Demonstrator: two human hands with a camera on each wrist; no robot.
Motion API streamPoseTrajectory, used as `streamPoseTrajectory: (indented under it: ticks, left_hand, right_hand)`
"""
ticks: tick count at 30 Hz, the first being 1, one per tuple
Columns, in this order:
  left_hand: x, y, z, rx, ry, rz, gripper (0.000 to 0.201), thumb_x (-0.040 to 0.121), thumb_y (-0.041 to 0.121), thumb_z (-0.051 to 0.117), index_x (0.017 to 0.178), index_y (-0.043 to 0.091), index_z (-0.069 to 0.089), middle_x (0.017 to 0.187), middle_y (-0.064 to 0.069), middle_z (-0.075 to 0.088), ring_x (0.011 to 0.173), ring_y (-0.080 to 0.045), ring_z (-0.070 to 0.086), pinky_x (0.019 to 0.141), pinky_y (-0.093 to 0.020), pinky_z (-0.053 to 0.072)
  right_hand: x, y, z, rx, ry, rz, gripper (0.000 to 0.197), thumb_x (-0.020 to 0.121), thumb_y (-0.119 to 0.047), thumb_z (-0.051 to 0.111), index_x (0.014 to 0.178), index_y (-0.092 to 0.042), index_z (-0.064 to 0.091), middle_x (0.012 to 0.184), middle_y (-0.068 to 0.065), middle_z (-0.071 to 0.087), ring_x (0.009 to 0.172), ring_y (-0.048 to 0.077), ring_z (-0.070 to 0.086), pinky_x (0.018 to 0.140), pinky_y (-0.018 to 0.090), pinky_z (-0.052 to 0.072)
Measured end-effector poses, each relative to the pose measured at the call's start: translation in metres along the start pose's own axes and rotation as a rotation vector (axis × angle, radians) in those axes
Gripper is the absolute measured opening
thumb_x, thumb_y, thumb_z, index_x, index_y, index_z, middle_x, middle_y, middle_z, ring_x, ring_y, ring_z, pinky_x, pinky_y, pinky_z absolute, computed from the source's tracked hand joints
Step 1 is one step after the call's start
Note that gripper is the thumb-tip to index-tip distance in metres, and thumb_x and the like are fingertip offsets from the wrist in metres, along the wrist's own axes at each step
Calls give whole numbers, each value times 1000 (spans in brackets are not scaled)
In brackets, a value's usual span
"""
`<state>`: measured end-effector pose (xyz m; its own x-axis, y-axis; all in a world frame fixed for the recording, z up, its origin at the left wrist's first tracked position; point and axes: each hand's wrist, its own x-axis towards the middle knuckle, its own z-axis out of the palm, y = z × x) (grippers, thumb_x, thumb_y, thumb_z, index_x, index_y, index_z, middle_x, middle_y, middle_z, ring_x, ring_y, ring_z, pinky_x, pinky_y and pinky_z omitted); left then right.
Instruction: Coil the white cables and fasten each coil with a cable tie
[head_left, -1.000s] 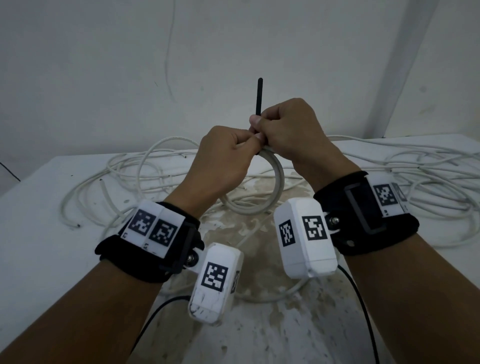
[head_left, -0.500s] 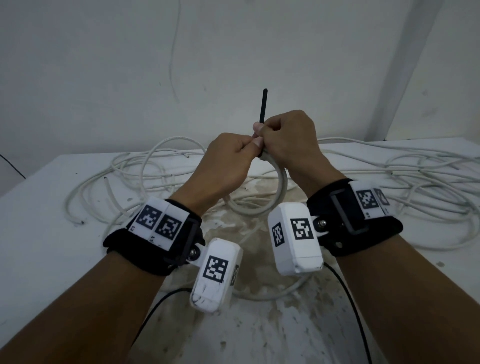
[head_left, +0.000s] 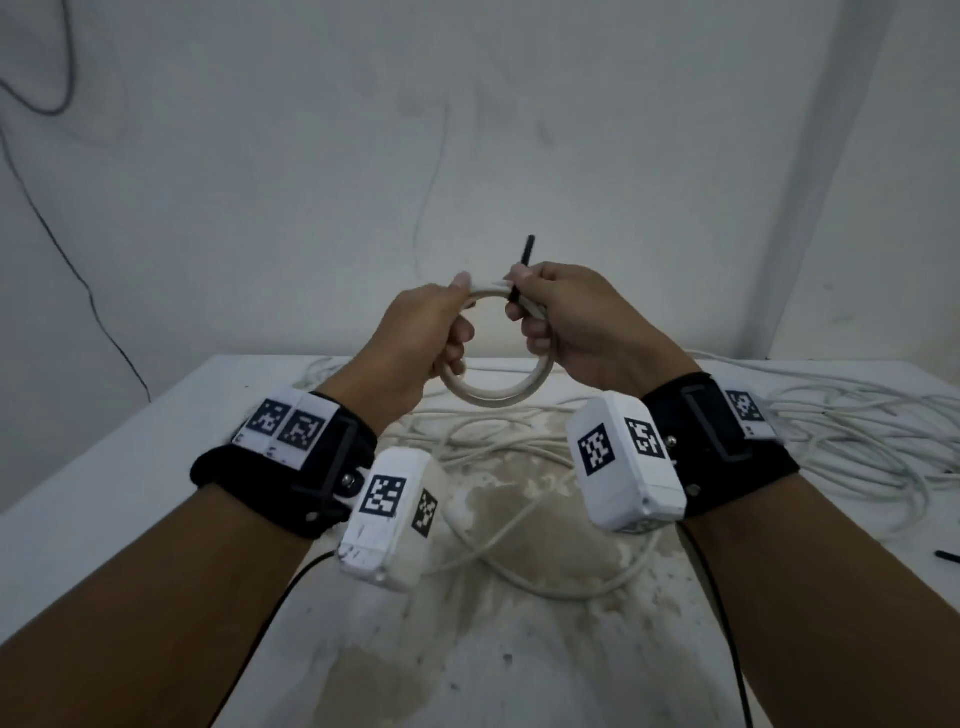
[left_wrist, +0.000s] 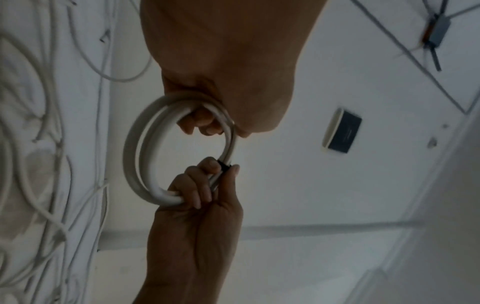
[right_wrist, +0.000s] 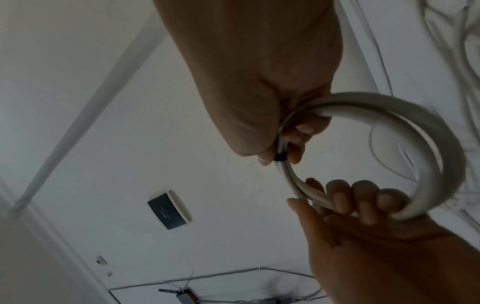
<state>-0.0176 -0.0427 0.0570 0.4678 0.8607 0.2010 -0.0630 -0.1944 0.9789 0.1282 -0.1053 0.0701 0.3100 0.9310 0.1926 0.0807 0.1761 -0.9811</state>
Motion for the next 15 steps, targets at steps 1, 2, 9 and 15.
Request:
streamPoseTrajectory:
  ticks: [1, 2, 9, 15]
  left_hand:
    - [-5, 0, -7, -104, 9, -35, 31, 104, 35, 48, 94, 8, 59, 60, -1, 50, 45, -13, 42, 45, -22, 42]
    - [-9, 0, -15, -196, 12, -66, 34, 105, 35, 45, 91, 8, 59, 58, -2, 49, 45, -14, 43, 46, -22, 44]
    - [-23, 0, -63, -498, 67, -117, 29, 108, 26, 38, 94, 8, 57, 60, 1, 43, 47, -12, 42, 60, -28, 52]
    - [-21, 2, -127, -225, 256, -48, 32, 108, 26, 39, 95, 8, 61, 61, 4, 38, 41, -7, 33, 49, -23, 38]
  right_hand:
    - [-1, -3, 7, 40, 24, -2, 18, 103, -24, 51, 98, -8, 56, 73, 6, 57, 48, 9, 38, 46, 21, 34]
    - [-1, -5, 14, 80, 43, 0, 16, 103, -23, 51, 96, -9, 54, 72, 6, 57, 48, 9, 38, 46, 21, 34]
    - [7, 2, 81, 346, 167, 49, 17, 104, -24, 51, 96, -10, 55, 72, 6, 61, 51, 11, 42, 48, 23, 40]
    - [20, 3, 114, 159, -179, 122, 22, 99, -27, 59, 106, -8, 68, 101, 4, 77, 80, 17, 71, 65, 28, 57]
